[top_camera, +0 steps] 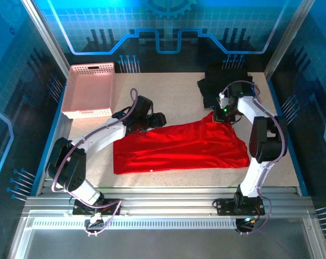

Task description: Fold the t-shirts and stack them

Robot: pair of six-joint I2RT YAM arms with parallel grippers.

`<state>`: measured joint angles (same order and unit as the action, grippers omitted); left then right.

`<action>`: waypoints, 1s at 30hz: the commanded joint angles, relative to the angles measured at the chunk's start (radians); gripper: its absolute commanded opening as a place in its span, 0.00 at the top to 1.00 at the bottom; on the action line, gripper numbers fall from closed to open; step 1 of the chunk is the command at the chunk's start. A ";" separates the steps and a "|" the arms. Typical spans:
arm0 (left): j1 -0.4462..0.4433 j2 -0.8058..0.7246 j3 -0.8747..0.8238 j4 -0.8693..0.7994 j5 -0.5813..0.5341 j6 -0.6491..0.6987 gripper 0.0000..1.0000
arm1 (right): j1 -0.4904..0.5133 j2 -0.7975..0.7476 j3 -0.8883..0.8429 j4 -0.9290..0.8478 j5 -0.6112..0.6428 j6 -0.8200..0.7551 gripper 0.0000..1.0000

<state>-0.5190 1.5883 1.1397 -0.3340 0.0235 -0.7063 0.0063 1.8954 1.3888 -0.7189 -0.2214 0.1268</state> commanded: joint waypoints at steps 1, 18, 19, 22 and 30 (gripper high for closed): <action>0.002 -0.027 -0.027 -0.011 -0.020 0.014 0.32 | 0.014 -0.055 -0.019 -0.034 -0.024 0.003 1.00; 0.002 0.005 -0.058 -0.002 -0.038 -0.006 0.32 | 0.027 -0.176 -0.083 -0.098 -0.114 0.026 1.00; 0.001 0.010 -0.060 -0.002 -0.042 -0.007 0.32 | 0.034 -0.196 -0.099 -0.111 -0.121 0.030 1.00; 0.002 0.030 -0.058 0.000 -0.048 -0.012 0.32 | 0.060 -0.260 -0.159 -0.146 -0.142 0.051 1.00; 0.004 0.110 -0.033 0.011 -0.025 -0.005 0.33 | 0.160 -0.389 -0.333 -0.205 -0.225 0.127 1.00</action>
<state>-0.5190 1.6665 1.0901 -0.3302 -0.0032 -0.7074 0.1284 1.5398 1.1038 -0.8581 -0.3840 0.2100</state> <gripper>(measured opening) 0.672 0.063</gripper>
